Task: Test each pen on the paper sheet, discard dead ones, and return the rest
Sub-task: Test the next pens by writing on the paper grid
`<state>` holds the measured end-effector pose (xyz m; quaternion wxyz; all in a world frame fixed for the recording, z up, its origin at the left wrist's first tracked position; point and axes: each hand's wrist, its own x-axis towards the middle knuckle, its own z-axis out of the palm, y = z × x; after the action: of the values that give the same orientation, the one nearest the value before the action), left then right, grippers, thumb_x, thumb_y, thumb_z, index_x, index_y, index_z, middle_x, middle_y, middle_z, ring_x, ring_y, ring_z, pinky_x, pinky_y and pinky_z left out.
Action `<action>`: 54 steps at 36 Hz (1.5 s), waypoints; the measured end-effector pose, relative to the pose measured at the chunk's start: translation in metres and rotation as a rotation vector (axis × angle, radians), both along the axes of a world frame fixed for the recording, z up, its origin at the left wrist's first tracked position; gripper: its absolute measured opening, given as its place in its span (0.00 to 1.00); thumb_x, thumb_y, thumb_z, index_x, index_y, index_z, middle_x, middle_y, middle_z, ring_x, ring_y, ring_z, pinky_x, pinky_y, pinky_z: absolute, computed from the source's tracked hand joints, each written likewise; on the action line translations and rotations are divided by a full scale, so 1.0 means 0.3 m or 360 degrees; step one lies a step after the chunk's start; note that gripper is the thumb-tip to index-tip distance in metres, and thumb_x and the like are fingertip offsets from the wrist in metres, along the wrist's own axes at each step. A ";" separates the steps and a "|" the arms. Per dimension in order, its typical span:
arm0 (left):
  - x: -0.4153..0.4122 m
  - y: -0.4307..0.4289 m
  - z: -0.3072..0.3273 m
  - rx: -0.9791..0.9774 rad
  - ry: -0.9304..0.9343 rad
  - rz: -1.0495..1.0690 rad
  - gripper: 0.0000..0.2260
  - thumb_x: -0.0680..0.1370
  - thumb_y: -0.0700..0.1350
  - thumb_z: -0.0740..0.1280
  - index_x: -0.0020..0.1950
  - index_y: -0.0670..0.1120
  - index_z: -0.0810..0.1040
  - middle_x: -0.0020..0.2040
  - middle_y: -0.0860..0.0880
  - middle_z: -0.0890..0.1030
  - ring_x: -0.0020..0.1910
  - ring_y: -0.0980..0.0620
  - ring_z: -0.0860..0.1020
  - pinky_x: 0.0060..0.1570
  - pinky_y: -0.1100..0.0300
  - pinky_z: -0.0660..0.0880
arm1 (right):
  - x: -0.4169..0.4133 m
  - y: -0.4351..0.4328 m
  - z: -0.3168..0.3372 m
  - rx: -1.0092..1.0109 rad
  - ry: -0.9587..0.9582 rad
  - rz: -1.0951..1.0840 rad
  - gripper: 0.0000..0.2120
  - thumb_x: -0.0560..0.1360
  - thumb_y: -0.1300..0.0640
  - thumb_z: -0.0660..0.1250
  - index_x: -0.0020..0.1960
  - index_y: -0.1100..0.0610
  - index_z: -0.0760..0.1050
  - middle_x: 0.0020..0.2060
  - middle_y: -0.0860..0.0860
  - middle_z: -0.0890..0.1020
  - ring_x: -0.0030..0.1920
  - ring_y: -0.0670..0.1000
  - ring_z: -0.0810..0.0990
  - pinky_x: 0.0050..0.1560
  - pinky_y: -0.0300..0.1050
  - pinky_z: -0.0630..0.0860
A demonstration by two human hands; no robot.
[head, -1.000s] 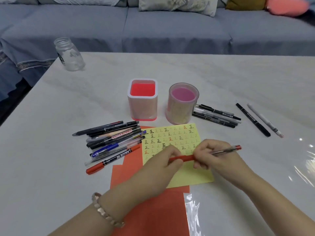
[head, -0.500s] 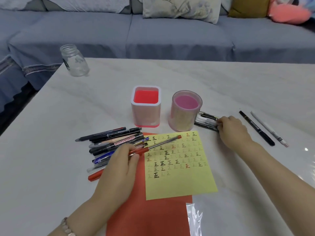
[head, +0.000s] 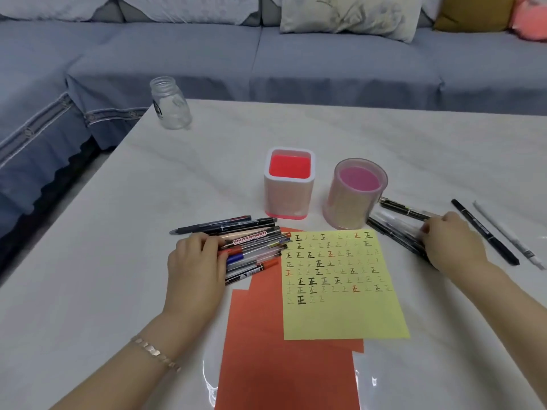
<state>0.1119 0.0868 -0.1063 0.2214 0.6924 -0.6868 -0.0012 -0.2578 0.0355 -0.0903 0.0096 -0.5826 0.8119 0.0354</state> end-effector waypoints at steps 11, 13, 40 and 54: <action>-0.112 0.047 0.082 -0.0186 0.0328 -0.0519 0.20 0.74 0.50 0.58 0.64 0.45 0.68 0.62 0.46 0.71 0.61 0.50 0.67 0.61 0.58 0.60 | 0.222 0.265 0.204 -0.0317 -0.0854 0.0417 0.04 0.77 0.53 0.61 0.44 0.47 0.70 0.32 0.47 0.79 0.30 0.46 0.75 0.34 0.48 0.71; -0.156 0.056 0.115 -0.0305 0.0309 -0.0791 0.20 0.74 0.48 0.60 0.66 0.46 0.65 0.64 0.49 0.68 0.63 0.50 0.67 0.64 0.58 0.59 | 0.277 0.304 0.236 -0.0234 -0.1030 0.0532 0.04 0.75 0.51 0.62 0.41 0.44 0.72 0.30 0.48 0.79 0.30 0.46 0.74 0.33 0.44 0.70; -0.297 0.172 0.154 0.0137 0.0764 -0.1253 0.07 0.79 0.52 0.53 0.49 0.54 0.70 0.33 0.60 0.69 0.32 0.63 0.66 0.32 0.71 0.63 | 0.486 0.363 0.223 -0.0388 -0.2436 0.0190 0.20 0.71 0.47 0.67 0.28 0.55 0.64 0.16 0.48 0.67 0.19 0.42 0.63 0.22 0.30 0.61; -0.146 0.154 -0.046 0.0153 0.0192 -0.0660 0.13 0.74 0.42 0.52 0.55 0.48 0.71 0.46 0.50 0.76 0.44 0.55 0.67 0.42 0.62 0.72 | 0.354 0.388 0.152 -0.0807 -0.2272 -0.0219 0.18 0.76 0.57 0.62 0.30 0.59 0.61 0.17 0.49 0.66 0.20 0.45 0.61 0.22 0.33 0.60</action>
<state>0.0681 0.1329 -0.1201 0.2238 0.5446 -0.7992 -0.1208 -0.1515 0.1520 -0.0446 0.4006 -0.3966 0.6264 -0.5384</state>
